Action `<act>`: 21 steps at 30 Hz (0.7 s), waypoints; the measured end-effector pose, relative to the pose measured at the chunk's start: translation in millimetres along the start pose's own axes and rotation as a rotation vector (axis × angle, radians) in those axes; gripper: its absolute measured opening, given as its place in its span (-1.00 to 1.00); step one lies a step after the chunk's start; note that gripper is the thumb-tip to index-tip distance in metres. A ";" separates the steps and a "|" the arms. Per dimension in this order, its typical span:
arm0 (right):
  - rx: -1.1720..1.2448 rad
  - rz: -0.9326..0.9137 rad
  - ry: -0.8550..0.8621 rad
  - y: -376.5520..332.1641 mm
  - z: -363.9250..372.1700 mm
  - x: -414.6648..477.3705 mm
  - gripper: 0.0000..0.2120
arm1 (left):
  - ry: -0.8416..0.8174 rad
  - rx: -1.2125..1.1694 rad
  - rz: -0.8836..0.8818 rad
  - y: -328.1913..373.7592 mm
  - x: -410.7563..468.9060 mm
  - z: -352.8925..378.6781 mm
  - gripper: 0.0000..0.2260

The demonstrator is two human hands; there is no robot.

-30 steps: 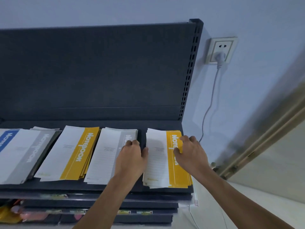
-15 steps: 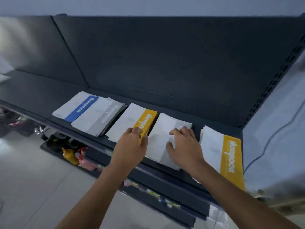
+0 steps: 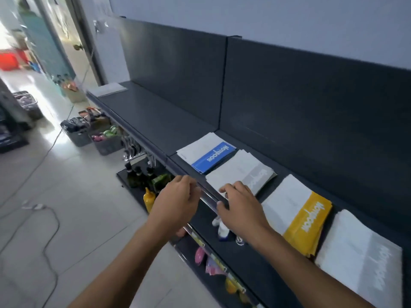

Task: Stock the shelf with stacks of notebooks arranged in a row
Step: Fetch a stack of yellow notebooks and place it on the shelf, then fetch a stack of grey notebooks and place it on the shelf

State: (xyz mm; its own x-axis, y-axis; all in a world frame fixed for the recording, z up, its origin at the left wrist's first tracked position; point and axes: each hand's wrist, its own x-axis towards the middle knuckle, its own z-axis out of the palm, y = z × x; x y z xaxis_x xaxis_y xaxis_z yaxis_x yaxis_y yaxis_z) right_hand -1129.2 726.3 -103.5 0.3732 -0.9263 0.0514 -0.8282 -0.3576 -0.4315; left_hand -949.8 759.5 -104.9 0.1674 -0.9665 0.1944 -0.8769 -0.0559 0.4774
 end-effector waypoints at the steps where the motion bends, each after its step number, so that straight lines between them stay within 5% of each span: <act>1: 0.007 -0.017 -0.002 -17.2 8.5 11.7 -0.72 | 0.003 -0.002 -0.017 -18.6 4.8 -8.2 -0.83; 21: 0.073 -0.244 -0.117 -216.3 112.8 243.1 -0.75 | 0.088 0.045 -0.213 -262.8 125.9 -121.4 -0.86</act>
State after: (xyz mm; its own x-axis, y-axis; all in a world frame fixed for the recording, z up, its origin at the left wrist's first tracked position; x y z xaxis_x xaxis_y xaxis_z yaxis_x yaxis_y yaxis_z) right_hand -812.2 591.9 -99.2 0.6069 -0.7925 0.0593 -0.6772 -0.5547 -0.4834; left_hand -643.6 682.9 -101.9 0.3878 -0.9062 0.1687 -0.8364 -0.2690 0.4776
